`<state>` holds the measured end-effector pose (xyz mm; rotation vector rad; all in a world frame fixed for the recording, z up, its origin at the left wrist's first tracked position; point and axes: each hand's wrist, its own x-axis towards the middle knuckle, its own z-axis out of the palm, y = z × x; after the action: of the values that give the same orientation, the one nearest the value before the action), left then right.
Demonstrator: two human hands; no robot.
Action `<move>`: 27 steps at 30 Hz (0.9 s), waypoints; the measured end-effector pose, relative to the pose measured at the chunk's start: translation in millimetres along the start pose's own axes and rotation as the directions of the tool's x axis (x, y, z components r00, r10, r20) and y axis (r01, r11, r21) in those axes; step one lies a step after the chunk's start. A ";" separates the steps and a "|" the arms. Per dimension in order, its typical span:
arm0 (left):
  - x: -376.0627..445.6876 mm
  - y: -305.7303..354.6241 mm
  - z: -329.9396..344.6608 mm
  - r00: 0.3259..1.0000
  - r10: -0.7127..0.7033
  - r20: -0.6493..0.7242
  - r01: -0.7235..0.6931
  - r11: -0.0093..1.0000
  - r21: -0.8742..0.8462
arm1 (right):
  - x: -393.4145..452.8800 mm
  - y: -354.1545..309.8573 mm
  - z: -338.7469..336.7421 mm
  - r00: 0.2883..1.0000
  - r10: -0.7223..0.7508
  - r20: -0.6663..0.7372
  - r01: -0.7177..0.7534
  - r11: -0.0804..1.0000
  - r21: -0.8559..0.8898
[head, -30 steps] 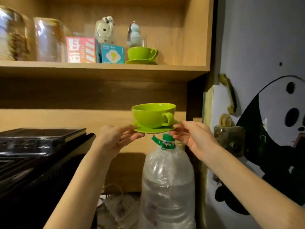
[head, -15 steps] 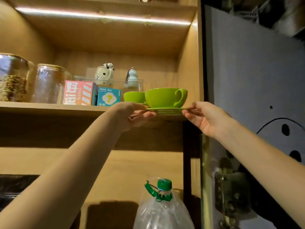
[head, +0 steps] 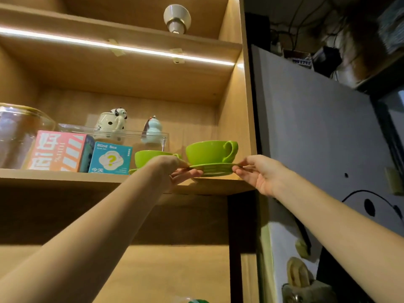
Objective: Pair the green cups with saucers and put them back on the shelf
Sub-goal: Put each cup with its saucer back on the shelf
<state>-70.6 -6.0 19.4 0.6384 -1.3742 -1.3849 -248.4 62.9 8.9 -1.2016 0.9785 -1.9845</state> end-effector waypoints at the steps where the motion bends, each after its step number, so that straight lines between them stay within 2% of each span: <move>1: 2.0 -0.7 1.0 1.000 -0.009 0.003 0.009 1.000 -0.001 | 3.2 2.7 -0.1 1.000 0.008 -0.003 -0.008 1.000 -0.010; 9: 18.8 -5.1 2.3 0.999 0.025 -0.027 -0.024 0.999 0.030 | 27.9 19.1 -0.1 0.999 0.007 -0.043 -0.004 0.998 0.058; 19: 23.1 -10.5 9.5 0.999 0.045 -0.011 -0.045 0.999 -0.002 | 26.8 23.4 5.0 0.985 -0.038 -0.167 0.025 0.997 -0.078; 24: 23.0 -14.6 13.2 0.999 0.029 -0.021 -0.030 0.998 -0.048 | 23.7 21.2 7.8 0.990 0.004 -0.139 -0.020 0.994 -0.111; 27: 19.5 -22.1 11.1 0.995 0.096 -0.030 -0.098 0.993 -0.059 | 20.5 17.4 1.3 0.996 0.025 -0.080 -0.032 0.996 -0.078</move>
<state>-93.4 -23.6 6.5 0.5422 -1.3195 -1.3302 -253.3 36.8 4.2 -1.1523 1.1168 -2.0004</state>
